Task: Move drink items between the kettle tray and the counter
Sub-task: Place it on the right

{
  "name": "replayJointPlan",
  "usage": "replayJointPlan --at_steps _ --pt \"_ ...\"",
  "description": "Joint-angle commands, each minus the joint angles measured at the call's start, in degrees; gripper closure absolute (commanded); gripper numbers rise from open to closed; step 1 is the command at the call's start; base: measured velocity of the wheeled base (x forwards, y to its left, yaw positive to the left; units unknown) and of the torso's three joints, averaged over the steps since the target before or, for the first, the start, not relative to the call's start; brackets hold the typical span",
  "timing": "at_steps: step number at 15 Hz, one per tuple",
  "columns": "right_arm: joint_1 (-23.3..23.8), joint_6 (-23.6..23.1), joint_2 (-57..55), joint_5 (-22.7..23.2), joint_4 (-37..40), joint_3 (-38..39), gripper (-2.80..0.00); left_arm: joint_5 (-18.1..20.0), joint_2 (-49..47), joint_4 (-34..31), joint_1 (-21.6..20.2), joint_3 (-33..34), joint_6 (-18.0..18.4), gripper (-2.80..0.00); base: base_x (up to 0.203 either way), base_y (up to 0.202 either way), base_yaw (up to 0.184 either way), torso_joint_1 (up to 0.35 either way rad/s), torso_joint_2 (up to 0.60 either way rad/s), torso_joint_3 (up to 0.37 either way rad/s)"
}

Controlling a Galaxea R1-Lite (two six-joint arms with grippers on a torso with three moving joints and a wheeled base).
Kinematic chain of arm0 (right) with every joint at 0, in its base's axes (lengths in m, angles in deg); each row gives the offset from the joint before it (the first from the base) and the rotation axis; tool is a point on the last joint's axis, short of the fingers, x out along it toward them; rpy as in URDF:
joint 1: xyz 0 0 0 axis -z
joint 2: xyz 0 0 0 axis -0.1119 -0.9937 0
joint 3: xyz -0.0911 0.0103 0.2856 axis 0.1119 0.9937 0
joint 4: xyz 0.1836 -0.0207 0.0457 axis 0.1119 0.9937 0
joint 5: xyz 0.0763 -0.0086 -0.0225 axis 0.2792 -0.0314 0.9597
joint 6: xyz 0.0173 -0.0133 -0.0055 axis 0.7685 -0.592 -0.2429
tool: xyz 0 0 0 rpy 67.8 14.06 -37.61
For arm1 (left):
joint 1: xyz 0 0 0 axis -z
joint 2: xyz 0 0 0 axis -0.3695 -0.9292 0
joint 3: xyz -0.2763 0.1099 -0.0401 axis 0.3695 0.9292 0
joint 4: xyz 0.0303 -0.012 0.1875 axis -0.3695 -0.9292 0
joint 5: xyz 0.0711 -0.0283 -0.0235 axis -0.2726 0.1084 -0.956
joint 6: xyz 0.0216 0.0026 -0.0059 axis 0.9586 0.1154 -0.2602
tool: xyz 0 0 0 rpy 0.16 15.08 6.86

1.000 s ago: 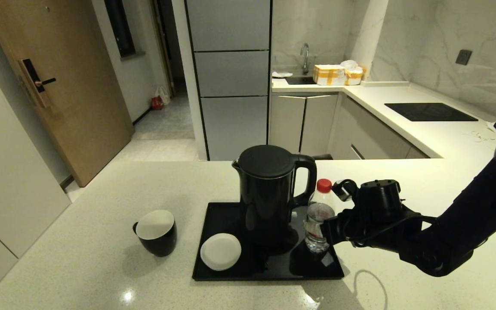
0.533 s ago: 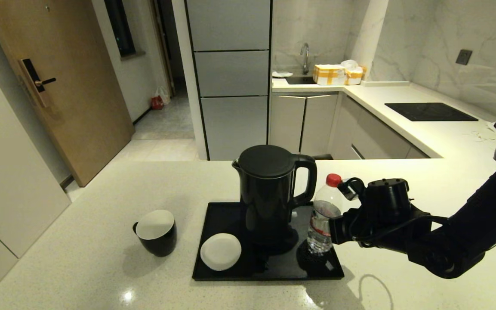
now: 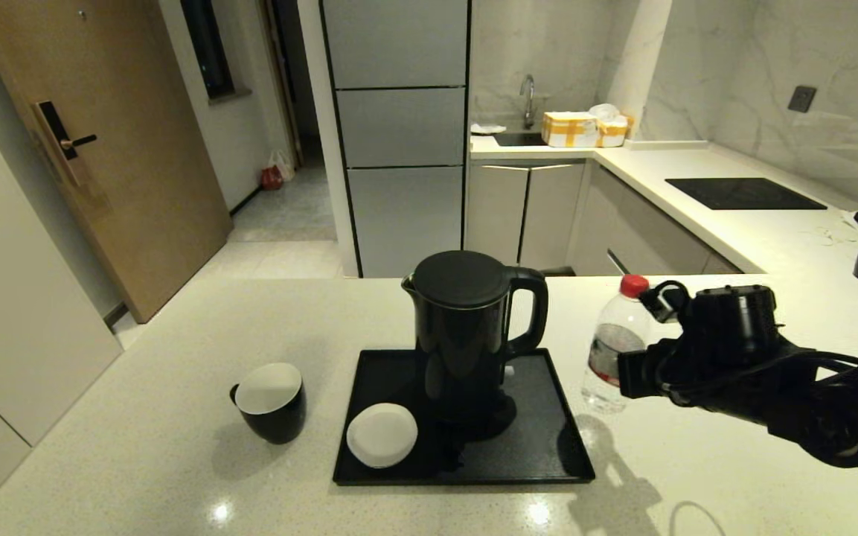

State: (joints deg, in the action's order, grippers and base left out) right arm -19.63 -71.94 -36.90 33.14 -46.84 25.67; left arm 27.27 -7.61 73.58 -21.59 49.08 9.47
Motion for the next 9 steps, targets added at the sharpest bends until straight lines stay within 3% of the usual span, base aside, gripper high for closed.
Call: replayJointPlan --at_steps 1,4,9 --pt "7.62 -0.03 -1.02 -2.07 -0.8 -0.36 0.0 -0.05 0.01 -0.02 -0.01 0.0 0.01 0.0 0.0 0.0 0.0 0.0 0.0 0.0" --pt "15.42 -0.11 -6.98 -3.06 -8.09 -0.02 0.0 -0.05 0.01 -0.02 -0.01 0.0 0.01 0.0 0.0 0.0 0.0 0.0 0.0 0.0" --pt "17.07 -0.18 -12.05 -2.93 -16.94 4.83 0.0 -0.05 0.01 -0.02 -0.01 0.0 0.01 0.0 0.0 0.0 0.0 0.0 0.0 0.0"
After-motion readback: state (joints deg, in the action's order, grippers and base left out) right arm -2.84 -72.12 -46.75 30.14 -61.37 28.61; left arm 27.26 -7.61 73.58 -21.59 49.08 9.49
